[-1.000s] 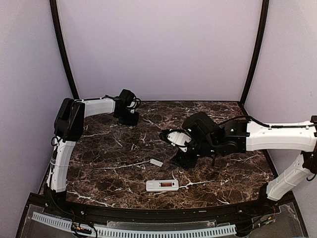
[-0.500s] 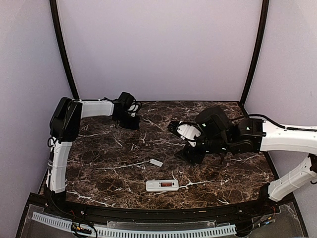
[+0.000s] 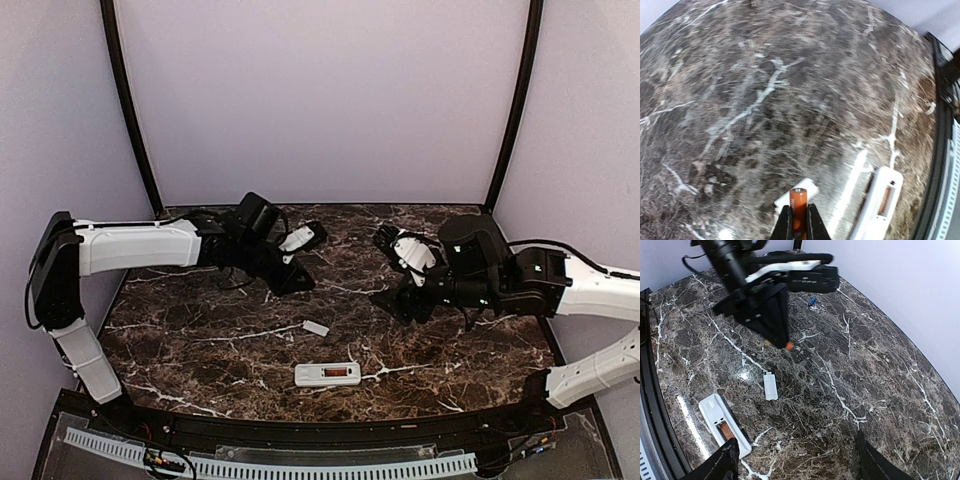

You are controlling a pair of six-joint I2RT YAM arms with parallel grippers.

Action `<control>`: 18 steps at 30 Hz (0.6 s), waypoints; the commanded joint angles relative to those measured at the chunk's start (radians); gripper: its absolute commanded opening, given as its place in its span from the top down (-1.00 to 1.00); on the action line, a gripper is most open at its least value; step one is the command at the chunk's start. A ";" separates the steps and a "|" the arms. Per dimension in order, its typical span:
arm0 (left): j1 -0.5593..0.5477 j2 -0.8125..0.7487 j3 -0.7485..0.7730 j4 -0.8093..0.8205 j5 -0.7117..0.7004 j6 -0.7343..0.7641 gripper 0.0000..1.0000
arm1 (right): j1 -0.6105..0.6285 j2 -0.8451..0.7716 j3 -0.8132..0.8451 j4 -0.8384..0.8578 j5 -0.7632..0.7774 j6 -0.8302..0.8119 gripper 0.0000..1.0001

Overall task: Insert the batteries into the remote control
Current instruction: Place the battery in the battery compartment.

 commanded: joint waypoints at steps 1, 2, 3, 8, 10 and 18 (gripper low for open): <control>-0.102 -0.130 -0.144 0.027 0.144 0.150 1.00 | -0.007 -0.046 -0.036 0.048 0.023 0.024 -0.50; -0.133 -0.140 -0.166 0.034 0.160 0.163 1.00 | -0.008 -0.057 -0.044 0.054 0.029 0.025 -0.50; -0.149 -0.150 -0.172 0.034 0.167 0.170 1.00 | -0.008 -0.071 -0.052 0.061 0.031 0.026 -0.50; -0.287 -0.088 -0.135 -0.008 0.101 0.240 1.00 | -0.009 -0.118 -0.092 0.093 0.032 0.033 -0.52; -0.312 -0.014 -0.092 -0.031 0.077 0.223 1.00 | -0.009 -0.126 -0.095 0.088 0.031 0.041 -0.52; -0.375 0.084 -0.045 -0.071 -0.038 0.186 1.00 | -0.010 -0.170 -0.126 0.081 0.025 0.047 -0.52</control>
